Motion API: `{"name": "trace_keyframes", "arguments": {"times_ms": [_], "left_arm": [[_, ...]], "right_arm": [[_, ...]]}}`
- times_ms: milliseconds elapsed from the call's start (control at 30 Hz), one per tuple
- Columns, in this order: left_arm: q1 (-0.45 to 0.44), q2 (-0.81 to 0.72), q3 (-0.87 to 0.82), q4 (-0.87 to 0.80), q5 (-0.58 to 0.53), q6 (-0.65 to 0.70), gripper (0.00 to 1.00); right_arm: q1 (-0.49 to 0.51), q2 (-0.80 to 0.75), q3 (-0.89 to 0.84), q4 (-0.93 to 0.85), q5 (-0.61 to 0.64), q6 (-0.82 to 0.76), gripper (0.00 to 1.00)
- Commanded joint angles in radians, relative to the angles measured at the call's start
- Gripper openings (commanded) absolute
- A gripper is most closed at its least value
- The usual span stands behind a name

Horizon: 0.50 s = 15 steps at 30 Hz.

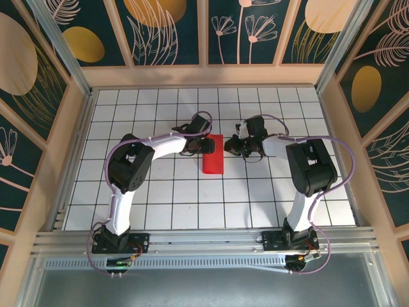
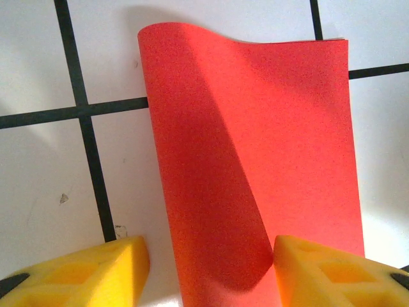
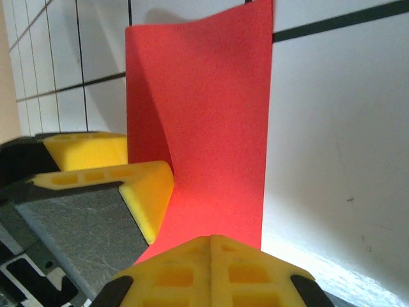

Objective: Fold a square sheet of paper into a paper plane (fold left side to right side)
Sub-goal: Hold the square sheet of paper at the center of the table.

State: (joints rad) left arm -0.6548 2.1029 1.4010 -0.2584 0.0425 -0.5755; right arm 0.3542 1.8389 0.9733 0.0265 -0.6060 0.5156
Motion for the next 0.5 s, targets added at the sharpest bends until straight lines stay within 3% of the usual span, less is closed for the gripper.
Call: {"name": "trace_keyframes", "arguments": {"times_ms": [0,300,467], "left_arm": [[-0.009,0.108,-0.034,-0.073,0.014,0.008,0.56],[-0.009,0.11,-0.03,-0.077,0.015,0.006,0.56],[-0.009,0.109,-0.028,-0.08,0.016,0.003,0.56]], "right_arm": [[0.025,0.039,0.025,0.019,-0.042,0.013,0.0],[0.049,0.102,0.05,0.028,-0.054,0.026,0.0],[0.052,0.111,0.05,-0.023,-0.002,0.0,0.0]]}}
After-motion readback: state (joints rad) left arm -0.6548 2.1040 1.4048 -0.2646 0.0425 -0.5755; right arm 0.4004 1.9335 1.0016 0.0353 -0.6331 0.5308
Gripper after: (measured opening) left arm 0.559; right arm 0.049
